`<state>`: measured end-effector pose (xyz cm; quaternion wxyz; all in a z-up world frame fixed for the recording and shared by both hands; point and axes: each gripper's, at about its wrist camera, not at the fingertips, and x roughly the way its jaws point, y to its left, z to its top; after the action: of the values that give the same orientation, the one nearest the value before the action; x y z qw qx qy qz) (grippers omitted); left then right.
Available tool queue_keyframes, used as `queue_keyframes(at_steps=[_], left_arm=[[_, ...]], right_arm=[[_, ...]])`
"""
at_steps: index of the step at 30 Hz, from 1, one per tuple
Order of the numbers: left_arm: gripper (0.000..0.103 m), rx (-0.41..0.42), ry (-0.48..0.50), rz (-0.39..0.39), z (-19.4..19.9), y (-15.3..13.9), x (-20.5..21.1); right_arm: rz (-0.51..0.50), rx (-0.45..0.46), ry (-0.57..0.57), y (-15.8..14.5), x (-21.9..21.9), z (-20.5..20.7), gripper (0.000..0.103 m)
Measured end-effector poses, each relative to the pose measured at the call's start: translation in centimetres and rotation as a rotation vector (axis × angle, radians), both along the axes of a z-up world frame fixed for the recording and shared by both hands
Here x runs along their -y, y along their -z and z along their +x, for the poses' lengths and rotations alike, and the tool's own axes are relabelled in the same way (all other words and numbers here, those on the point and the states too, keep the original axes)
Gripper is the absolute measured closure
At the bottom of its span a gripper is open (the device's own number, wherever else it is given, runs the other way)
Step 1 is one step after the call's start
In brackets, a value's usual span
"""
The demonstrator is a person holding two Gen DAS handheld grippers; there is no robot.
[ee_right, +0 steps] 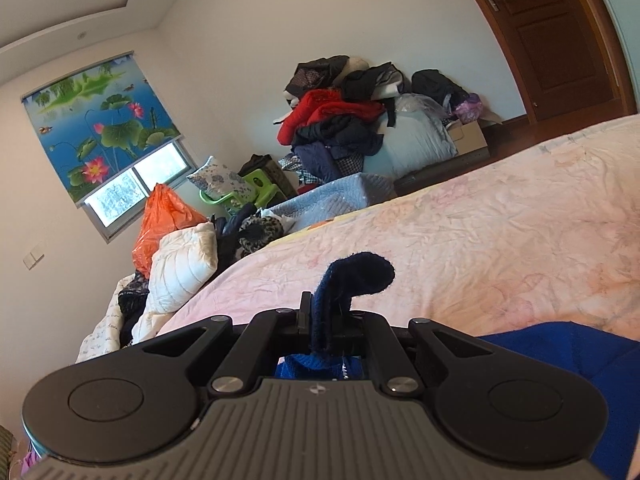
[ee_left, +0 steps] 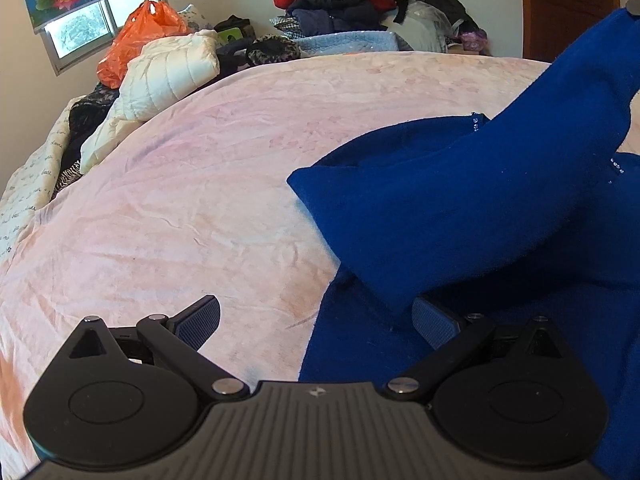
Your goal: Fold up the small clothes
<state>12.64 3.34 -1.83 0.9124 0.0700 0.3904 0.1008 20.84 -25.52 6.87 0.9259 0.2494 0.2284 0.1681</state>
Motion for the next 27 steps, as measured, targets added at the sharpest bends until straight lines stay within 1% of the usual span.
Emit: queue_keyframes(at_steps=[7, 13, 19, 27], left_arm=[[0.0, -0.009, 0.012, -0.003, -0.3, 0.0, 0.2], [0.0, -0.032, 0.024, -0.035, -0.7, 0.1, 0.3], [0.0, -0.038, 0.034, -0.064, -1.3, -0.2, 0.2], [0.0, -0.054, 0.049, -0.059, -1.7, 0.1, 0.7]], right_arm=[[0.006, -0.036, 0.063, 1.8, 2.8, -0.5, 0.093], [0.024, -0.073, 0.118, 3.8, 5.4, -1.0, 0.093], [0.032, -0.12, 0.147, 6.0, 7.3, -1.8, 0.093], [0.042, -0.199, 0.19, 9.5, 8.8, -1.7, 0.092]])
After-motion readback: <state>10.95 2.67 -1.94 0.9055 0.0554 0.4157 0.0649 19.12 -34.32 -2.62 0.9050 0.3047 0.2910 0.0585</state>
